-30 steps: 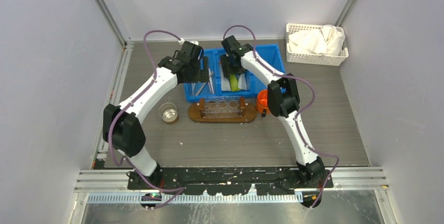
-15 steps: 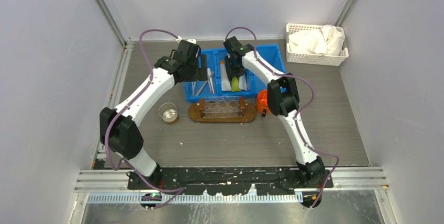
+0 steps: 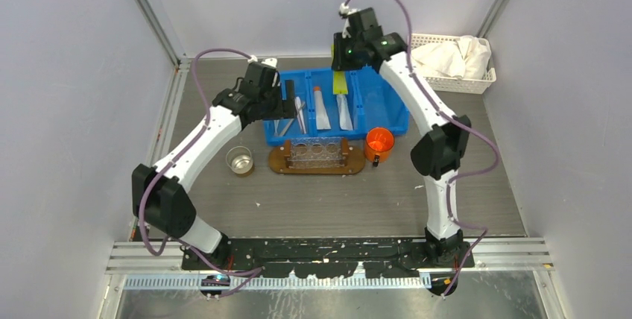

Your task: Prepare toiletry sets of a toothbrush and toothpaste on the tray

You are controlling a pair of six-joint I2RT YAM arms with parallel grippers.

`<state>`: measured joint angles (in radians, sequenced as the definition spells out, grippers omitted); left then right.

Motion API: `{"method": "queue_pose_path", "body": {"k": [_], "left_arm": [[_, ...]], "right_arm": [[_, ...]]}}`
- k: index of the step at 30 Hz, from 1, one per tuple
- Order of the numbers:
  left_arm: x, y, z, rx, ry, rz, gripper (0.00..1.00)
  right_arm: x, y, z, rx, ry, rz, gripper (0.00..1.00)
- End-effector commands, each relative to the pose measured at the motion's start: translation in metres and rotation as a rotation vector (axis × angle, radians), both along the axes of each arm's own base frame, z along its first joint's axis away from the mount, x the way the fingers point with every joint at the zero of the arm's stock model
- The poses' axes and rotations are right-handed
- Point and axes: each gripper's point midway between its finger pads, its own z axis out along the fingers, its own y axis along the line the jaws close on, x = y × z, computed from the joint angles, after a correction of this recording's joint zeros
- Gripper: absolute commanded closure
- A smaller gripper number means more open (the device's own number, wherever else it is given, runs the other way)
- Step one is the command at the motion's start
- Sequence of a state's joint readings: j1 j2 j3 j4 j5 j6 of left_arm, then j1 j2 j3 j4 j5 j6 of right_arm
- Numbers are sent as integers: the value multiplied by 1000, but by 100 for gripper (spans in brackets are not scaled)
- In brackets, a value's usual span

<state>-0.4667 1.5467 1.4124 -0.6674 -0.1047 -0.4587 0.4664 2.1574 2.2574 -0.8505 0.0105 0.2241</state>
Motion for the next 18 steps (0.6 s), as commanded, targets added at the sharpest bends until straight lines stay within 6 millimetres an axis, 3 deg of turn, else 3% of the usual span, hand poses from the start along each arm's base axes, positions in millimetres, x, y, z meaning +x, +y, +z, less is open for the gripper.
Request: {"method": "queue_pose_path", "body": {"k": [1,5,6,7,11,14,18], "left_arm": [[-2,-21,58,-201,-165,-113,20],[-19,-32,73,-291,-156,-181,25],[-24,-34,74,-314,-135,-186,26],[-33,-38,76,-363,-100,-201,26],[-58,-48,78,-543,64,-137,27],[-75,-59,82,-666,152,-130,29],[-89,-58,79,-735,247,-34,27]], "right_arm": [[-50,17,96,237,-32,163,65],[-107,25,103,335,76,301,66],[-117,27,93,341,109,319,66],[-131,25,99,351,101,337,66],[-176,25,82,326,157,399,65],[-199,24,70,278,172,416,65],[-222,30,64,259,197,448,65]]}}
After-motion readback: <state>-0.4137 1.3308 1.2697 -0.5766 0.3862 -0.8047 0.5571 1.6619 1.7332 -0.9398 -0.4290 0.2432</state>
